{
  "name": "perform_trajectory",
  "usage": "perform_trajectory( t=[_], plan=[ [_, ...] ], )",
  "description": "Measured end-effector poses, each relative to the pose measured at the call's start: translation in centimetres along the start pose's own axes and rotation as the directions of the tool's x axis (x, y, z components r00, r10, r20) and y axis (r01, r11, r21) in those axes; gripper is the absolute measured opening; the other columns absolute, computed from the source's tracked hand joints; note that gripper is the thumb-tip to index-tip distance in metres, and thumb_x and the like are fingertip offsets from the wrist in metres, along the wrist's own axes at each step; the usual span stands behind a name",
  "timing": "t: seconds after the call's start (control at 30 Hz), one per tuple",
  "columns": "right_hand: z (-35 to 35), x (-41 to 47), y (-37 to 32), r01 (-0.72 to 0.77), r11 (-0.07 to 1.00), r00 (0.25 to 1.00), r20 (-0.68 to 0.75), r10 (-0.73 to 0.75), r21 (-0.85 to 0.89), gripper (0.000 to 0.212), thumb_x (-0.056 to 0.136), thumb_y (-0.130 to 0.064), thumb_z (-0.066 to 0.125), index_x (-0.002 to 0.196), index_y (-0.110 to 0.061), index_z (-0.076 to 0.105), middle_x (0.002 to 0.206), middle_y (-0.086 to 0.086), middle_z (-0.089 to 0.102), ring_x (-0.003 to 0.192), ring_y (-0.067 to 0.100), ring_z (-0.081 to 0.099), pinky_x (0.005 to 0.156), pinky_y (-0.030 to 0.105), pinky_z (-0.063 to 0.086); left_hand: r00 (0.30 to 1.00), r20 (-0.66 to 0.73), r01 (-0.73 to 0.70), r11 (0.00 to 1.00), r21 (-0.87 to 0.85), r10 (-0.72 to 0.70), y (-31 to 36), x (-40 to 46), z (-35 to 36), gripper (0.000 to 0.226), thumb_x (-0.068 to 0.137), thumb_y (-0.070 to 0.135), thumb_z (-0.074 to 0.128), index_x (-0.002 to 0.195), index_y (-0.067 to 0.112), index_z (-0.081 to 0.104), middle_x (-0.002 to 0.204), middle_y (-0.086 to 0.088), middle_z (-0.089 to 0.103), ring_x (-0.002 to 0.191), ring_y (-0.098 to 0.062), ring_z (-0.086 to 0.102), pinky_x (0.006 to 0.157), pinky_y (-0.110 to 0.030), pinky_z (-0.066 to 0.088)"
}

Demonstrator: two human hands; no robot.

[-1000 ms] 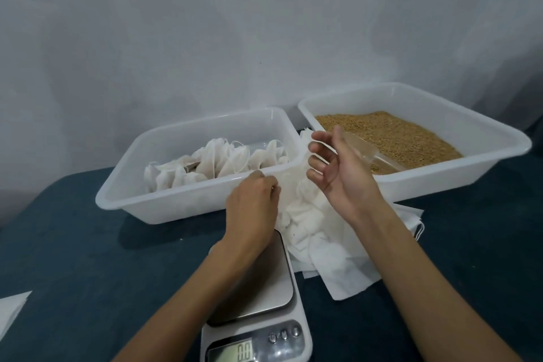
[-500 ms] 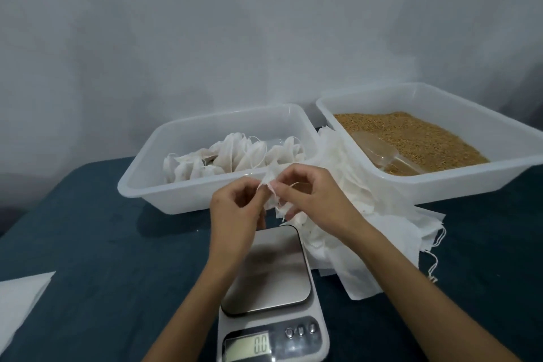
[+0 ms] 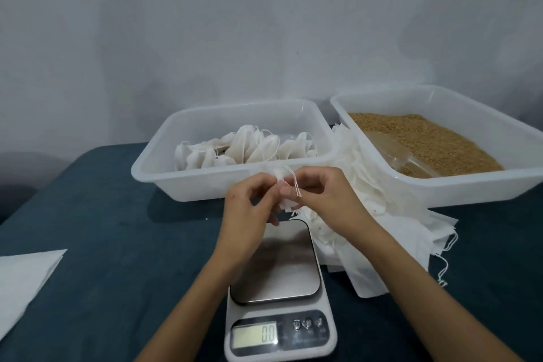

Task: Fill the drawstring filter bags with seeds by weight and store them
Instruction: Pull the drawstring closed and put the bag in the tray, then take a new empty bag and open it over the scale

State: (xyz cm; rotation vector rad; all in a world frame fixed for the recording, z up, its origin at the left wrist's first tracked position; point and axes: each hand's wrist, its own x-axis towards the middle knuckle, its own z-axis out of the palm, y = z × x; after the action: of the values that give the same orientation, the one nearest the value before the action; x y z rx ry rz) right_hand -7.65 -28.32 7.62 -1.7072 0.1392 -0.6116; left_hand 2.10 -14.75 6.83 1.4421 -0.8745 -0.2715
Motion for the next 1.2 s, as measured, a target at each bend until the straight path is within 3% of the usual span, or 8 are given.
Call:
perform_trajectory(
  t=[0.23, 0.33, 0.5, 0.63, 0.8, 0.9, 1.1, 1.2],
  plan=[
    [-0.4, 0.0, 0.0, 0.001, 1.000, 0.976, -0.219, -0.004, -0.016, 0.016, 0.093, -0.005, 0.067, 0.100, -0.016, 0.059, 0.069, 0.012, 0.073, 0.061, 0.026, 0.070, 0.065, 0.031, 0.057, 0.998, -0.055, 0.001, 1.000, 0.011, 0.000, -0.3, -0.1, 0.0, 0.030, 0.106, 0.022, 0.060, 0.081, 0.005, 0.065, 0.060, -0.003, 0.055, 0.053, -0.015, 0.051, 0.050, -0.031, 0.049],
    [0.1, -0.2, -0.3, 0.067, 0.995, 0.990, -0.121, -0.076, -0.074, 0.011, 0.096, 0.001, 0.056, 0.092, -0.010, 0.058, 0.072, 0.013, 0.070, 0.064, 0.030, 0.071, 0.071, 0.043, 0.060, 0.999, -0.051, -0.002, 1.000, -0.026, 0.001, 0.0, -0.2, 0.2, 0.034, 0.106, 0.028, 0.059, 0.079, 0.008, 0.064, 0.064, -0.001, 0.057, 0.057, -0.016, 0.053, 0.052, -0.032, 0.051],
    [-0.1, -0.2, -0.5, 0.015, 0.972, 0.994, -0.104, 0.010, 0.236, 0.019, 0.101, 0.004, 0.050, 0.098, 0.005, 0.069, 0.105, 0.020, 0.069, 0.075, 0.033, 0.072, 0.079, 0.043, 0.061, 0.984, -0.169, 0.049, 0.999, 0.000, -0.049, 0.3, 0.1, 0.0, 0.028, 0.095, 0.048, 0.062, 0.118, 0.031, 0.063, 0.110, 0.010, 0.071, 0.103, -0.004, 0.068, 0.090, -0.030, 0.056],
    [-0.7, -0.1, -0.8, -0.030, 0.922, 1.000, 0.009, 0.029, 0.386, 0.025, 0.102, -0.001, 0.049, 0.110, 0.005, 0.072, 0.117, 0.023, 0.069, 0.087, 0.030, 0.069, 0.081, 0.036, 0.057, 0.967, 0.028, 0.245, 0.889, -0.386, -0.254, 0.8, 0.5, -0.3, 0.055, 0.087, 0.036, 0.071, 0.134, 0.008, 0.061, 0.119, -0.010, 0.076, 0.105, -0.022, 0.074, 0.085, -0.031, 0.061],
    [-0.1, -0.3, -0.5, 0.017, 1.000, 0.983, -0.180, -0.020, -0.022, 0.034, 0.096, -0.037, 0.066, 0.098, -0.005, 0.076, 0.097, 0.019, 0.071, 0.084, 0.036, 0.068, 0.074, 0.045, 0.058, 0.978, -0.091, 0.159, 0.957, -0.243, -0.186, 0.0, 0.2, -0.7, 0.015, 0.093, 0.013, 0.074, 0.107, 0.009, 0.077, 0.101, -0.004, 0.080, 0.088, -0.014, 0.075, 0.070, -0.023, 0.058],
    [0.3, -0.3, -0.1, 0.061, 0.959, 0.935, -0.321, -0.152, -0.276, 0.017, 0.089, -0.028, 0.076, 0.093, -0.011, 0.075, 0.098, -0.001, 0.061, 0.078, 0.012, 0.063, 0.072, 0.031, 0.056, 0.975, -0.098, 0.171, 0.954, -0.248, -0.200, 0.0, 0.2, -0.6, 0.011, 0.095, 0.015, 0.074, 0.103, 0.009, 0.078, 0.097, -0.004, 0.080, 0.082, -0.015, 0.073, 0.069, -0.024, 0.059],
    [-0.6, -0.2, -0.4, 0.124, 0.973, 0.879, -0.433, -0.199, -0.195, 0.008, 0.089, -0.025, 0.077, 0.086, -0.022, 0.071, 0.086, -0.011, 0.065, 0.061, 0.008, 0.054, 0.056, 0.017, 0.043, 0.960, -0.140, 0.203, 0.947, -0.248, -0.242, 0.3, 0.3, -0.4, 0.018, 0.099, 0.020, 0.070, 0.094, 0.003, 0.076, 0.084, -0.004, 0.074, 0.071, -0.015, 0.065, 0.070, -0.027, 0.061],
    [-0.2, -0.2, -0.4, 0.111, 0.981, 0.917, -0.365, -0.163, -0.158, 0.010, 0.095, -0.025, 0.071, 0.086, -0.020, 0.068, 0.074, -0.005, 0.066, 0.056, 0.004, 0.056, 0.050, 0.015, 0.039, 0.959, -0.178, 0.172, 0.952, -0.252, -0.220, 0.6, 0.1, -0.3, 0.037, 0.102, 0.028, 0.064, 0.097, -0.008, 0.068, 0.089, -0.009, 0.069, 0.084, -0.020, 0.064, 0.079, -0.049, 0.062]
  ],
)
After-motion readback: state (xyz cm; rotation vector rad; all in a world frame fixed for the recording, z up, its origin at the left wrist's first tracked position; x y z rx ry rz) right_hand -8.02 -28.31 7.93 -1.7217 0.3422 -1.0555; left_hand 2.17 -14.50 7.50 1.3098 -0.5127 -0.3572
